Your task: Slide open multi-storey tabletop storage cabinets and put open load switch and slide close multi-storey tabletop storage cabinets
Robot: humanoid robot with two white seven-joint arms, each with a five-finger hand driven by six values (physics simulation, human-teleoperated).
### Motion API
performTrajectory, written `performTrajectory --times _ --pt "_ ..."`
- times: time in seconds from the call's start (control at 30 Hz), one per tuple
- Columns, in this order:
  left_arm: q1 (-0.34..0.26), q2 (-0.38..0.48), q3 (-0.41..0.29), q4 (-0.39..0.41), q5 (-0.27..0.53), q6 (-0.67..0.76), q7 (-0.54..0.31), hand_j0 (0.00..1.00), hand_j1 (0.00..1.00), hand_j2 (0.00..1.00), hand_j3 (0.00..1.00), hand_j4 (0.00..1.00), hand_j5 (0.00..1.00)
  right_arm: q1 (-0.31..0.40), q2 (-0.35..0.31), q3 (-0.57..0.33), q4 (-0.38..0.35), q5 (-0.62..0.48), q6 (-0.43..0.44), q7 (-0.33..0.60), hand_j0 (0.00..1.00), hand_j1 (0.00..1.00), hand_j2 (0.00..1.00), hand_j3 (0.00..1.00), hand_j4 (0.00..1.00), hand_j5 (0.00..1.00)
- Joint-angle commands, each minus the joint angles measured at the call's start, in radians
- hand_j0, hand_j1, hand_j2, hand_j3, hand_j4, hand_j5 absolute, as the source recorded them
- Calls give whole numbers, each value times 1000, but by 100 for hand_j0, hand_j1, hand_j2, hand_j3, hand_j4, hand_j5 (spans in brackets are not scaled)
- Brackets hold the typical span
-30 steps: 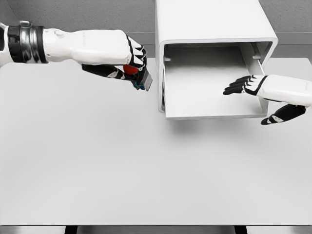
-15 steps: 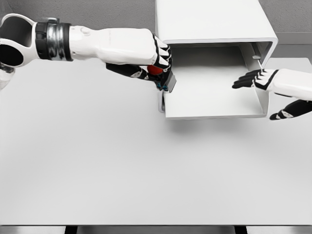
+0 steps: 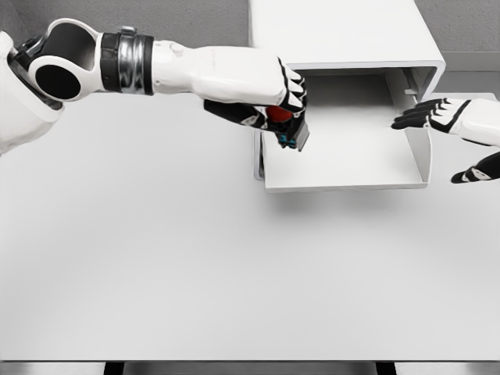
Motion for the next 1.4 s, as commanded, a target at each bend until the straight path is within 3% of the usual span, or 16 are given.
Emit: performTrajectory --times 0.0,0.23,0.5,0.77,0.97,1.07,1.1,1.13,1.37 --pt "0 -24 -2 27 -5 3 -1 38 38 38 38 38 38 0 -18 -1 0 -7 1 -1 100 100 100 100 100 100" --pt "-25 -81 -28 89 -23 3 -1 38 38 38 38 38 38 2 -34 -4 3 -7 1 -1 88 88 88 88 88 88" --pt "-29 -126 -45 165 -52 3 -1 38 38 38 38 38 38 -6 -40 -10 1 -7 1 -28 86 86 86 86 86 86" --pt "-57 -126 -94 172 -52 3 -1 38 38 38 38 38 38 -1 -69 -21 7 -7 1 -56 78 78 78 78 78 78" --pt "-63 -136 -96 176 -54 3 -2 39 39 39 39 39 39 0 -92 -13 12 -7 1 -56 78 78 78 78 78 78" --pt "-63 -138 -94 176 -60 3 -1 50 50 50 50 50 50 0 -92 -13 14 -7 1 -56 78 78 78 78 78 78" --pt "-64 -139 -93 184 -65 3 1 70 70 70 70 70 70 0 -92 -13 15 -7 1 -56 78 78 78 78 78 78" --pt "-64 -143 -93 187 -65 3 3 100 100 100 100 100 100 0 -106 -10 14 -7 1 -54 79 79 79 79 79 79" --pt "-63 -153 -81 185 -63 3 4 100 100 100 100 100 100 9 -133 8 12 14 1 -51 79 79 79 79 79 79"
